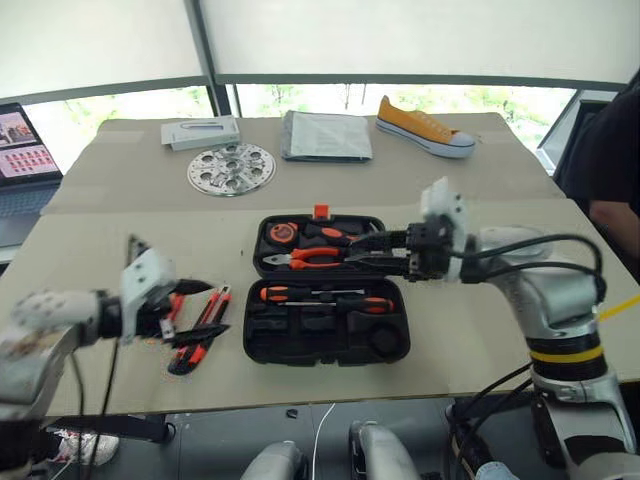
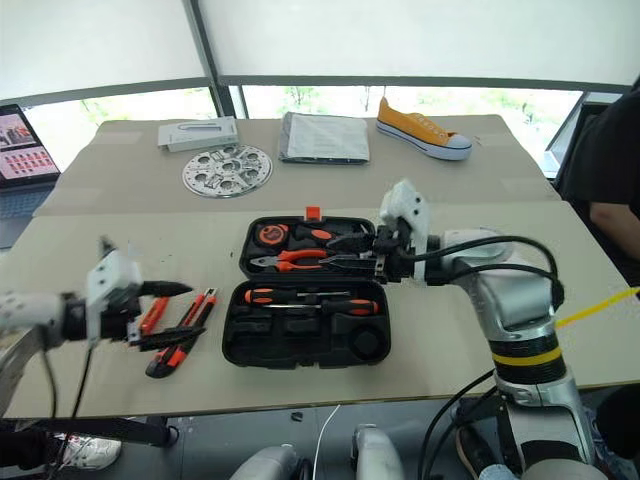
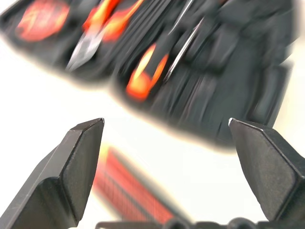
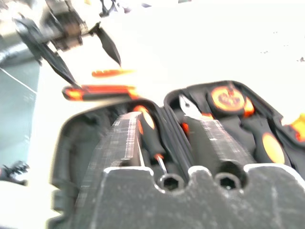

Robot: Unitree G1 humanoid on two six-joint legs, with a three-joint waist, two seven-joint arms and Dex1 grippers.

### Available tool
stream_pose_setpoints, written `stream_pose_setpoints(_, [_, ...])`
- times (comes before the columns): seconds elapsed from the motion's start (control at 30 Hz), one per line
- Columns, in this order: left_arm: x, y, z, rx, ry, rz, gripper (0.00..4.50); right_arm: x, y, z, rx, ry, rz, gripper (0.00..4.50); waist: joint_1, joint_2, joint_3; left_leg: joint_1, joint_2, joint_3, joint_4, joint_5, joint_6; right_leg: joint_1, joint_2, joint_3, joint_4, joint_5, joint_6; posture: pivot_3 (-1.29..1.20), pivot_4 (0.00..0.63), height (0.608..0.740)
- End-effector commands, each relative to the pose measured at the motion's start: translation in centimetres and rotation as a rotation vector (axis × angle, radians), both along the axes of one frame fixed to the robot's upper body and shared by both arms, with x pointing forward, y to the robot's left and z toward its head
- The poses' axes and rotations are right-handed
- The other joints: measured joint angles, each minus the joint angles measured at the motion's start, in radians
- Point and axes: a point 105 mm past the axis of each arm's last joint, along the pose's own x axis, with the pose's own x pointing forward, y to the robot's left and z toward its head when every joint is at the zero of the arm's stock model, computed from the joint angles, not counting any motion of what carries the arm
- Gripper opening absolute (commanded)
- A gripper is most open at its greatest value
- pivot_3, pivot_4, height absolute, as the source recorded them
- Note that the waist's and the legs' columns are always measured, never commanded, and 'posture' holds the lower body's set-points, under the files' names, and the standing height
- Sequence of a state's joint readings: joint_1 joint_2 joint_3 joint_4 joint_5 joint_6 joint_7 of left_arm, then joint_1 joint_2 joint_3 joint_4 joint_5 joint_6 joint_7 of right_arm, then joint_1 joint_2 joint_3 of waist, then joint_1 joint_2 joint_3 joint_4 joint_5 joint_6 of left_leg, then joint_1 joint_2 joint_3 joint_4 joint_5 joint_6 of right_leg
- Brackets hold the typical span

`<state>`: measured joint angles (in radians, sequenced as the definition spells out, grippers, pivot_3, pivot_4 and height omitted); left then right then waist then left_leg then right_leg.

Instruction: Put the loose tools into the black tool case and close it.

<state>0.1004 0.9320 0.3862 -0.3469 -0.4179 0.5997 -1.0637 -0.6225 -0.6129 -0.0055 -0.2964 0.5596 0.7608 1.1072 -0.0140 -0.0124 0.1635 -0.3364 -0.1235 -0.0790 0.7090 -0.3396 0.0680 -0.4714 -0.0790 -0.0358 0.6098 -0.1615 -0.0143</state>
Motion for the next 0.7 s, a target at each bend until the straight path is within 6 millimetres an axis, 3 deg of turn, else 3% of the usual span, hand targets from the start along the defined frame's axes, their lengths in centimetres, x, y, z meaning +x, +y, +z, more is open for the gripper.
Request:
stream_pose_setpoints(0.03, [-2.4, 4.9, -0.1, 0.063, -0.019, 0.308, 4.5, -3.2, -0.3, 1.2, 0.007, -0.027, 0.115, 3.47, 0.004, 0.0, 0.0, 0.0, 0.0, 0.0, 0.0, 0.0, 0.0, 0.001, 0.0, 0.0, 0.0, 0.0, 0.0, 0.0, 0.15, 0.74])
stream_pose_setpoints(0.13, [-4.4, 7.1, -1.3, 0.069, 0.046, 0.474, 4.5, -4.4, -0.5, 0.9, -0.02, -0.032, 0.148, 4.48, 0.012, 0.0, 0.0, 0.002, 0.0, 0.0, 0.001, 0.0, 0.0, 0.003, 0.0, 0.005, -0.001, 0.0, 0.0, 0.0, 0.15, 0.74])
stream_pose_setpoints(0.23, [-4.4, 7.5, -1.7, 0.05, 0.08, 0.547, 4.5, -4.7, -0.4, 0.8, -0.019, -0.036, 0.141, 4.48, 0.03, 0.0, 0.001, 0.004, 0.001, 0.0, 0.001, -0.005, -0.003, 0.008, 0.001, 0.008, -0.001, 0.0, 0.001, 0.0, 0.15, 0.74])
stream_pose_setpoints(0.47, [0.1, 5.8, -0.9, 0.005, 0.151, 0.578, 4.5, -4.9, 0.0, 0.2, -0.035, -0.066, 0.115, 4.48, 0.05, -0.002, 0.0, 0.009, 0.0, 0.0, 0.002, -0.006, -0.006, 0.013, 0.002, 0.009, 0.0, 0.0, 0.003, 0.0, 0.15, 0.74])
stream_pose_setpoints(0.57, [3.1, 5.3, -0.6, 0.033, 0.165, 0.581, 4.5, -4.9, 0.2, 0.1, -0.026, -0.066, 0.093, 4.48, 0.044, -0.002, 0.0, 0.01, 0.0, 0.001, 0.002, -0.006, -0.006, 0.012, 0.002, 0.011, 0.001, 0.001, 0.003, 0.0, 0.15, 0.74])
stream_pose_setpoints(0.7, [5.5, 5.0, -1.7, 0.083, 0.209, 0.592, 4.5, -5.3, 0.4, -0.3, -0.029, -0.066, 0.076, 4.48, 0.028, -0.002, 0.0, 0.01, 0.0, 0.001, 0.001, -0.006, -0.007, 0.011, 0.002, 0.01, 0.0, 0.001, 0.002, 0.0, 0.15, 0.74])
